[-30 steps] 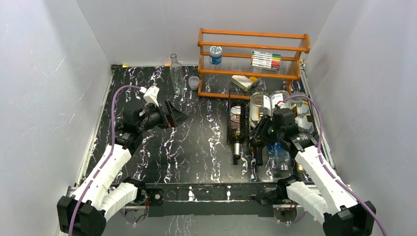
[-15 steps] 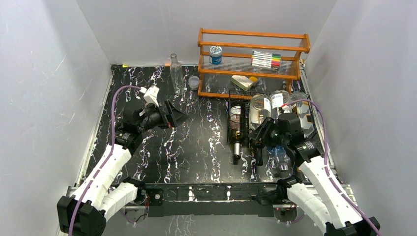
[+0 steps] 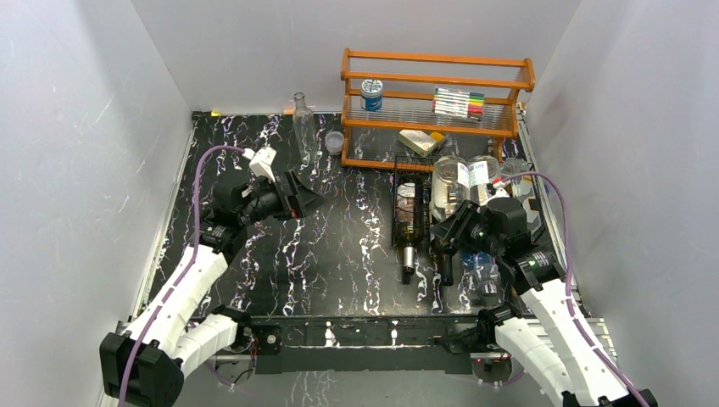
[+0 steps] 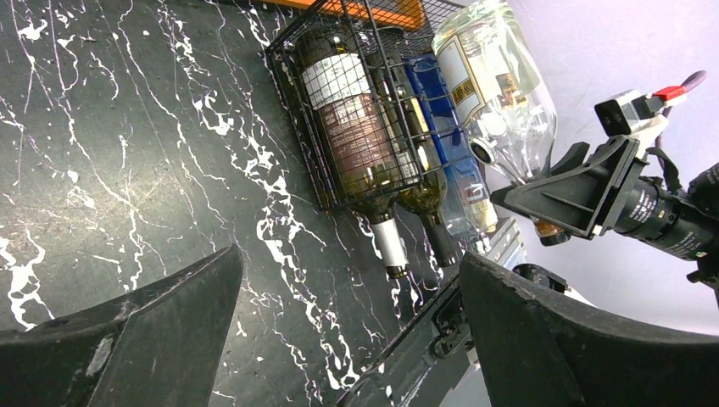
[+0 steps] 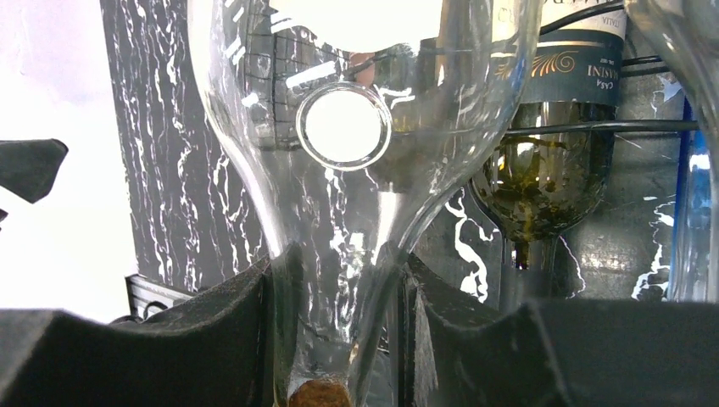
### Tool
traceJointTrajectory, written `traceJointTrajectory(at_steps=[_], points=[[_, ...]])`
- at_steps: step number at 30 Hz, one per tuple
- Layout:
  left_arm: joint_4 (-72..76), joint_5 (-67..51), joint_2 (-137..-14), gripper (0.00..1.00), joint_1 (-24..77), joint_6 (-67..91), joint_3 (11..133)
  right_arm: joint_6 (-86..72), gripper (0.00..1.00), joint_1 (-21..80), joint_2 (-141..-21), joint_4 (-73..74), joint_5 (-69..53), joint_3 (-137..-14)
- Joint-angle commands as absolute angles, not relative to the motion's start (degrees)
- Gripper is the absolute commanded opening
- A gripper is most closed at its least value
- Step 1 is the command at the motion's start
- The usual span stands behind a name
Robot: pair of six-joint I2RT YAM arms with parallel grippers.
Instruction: Take the wine bottle off the wine rack
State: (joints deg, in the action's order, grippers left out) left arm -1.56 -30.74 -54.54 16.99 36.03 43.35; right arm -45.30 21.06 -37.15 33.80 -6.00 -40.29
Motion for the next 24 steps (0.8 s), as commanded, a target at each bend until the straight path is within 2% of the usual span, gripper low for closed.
traceJointTrajectory(at_steps=[1,7,11,14,18,20,24], points=[[-1.5,-32.4,-54.3,0.98,17.2,35.4,45.7,-38.0,0.00,21.0,-36.8,19.7,-7.0,-49.7],[-1.5,-32.7,-54.9,0.98,17.2,34.1,45.9,-32.1,0.00,21.0,-45.5,27.1,-15.0,-60.7],[-3.1,-34.3,-55.2,0.98,17.3,29.7,47.2,-29.2,0.00,21.0,-56.3,30.9,-28.9,-71.7],[-4.1,-36.7,-54.0,0.97,17.5,24.0,47.4,-29.5,0.00,21.9,-63.8,32.9,-37.1,-75.2],[-5.2,-40.8,-51.5,0.95,20.7,13.8,45.9,-31.6,0.00,30.0,-72.2,32.0,-38.6,-77.1],[-5.4,-34.8,-47.8,0.95,25.7,4.5,44.5,-32.3,0.00,34.5,-76.6,32.3,-37.6,-77.9],[-5.5,-33.1,-46.2,0.95,31.1,-6.1,43.4,-31.9,0.00,37.7,-81.7,35.0,-37.9,-79.0]])
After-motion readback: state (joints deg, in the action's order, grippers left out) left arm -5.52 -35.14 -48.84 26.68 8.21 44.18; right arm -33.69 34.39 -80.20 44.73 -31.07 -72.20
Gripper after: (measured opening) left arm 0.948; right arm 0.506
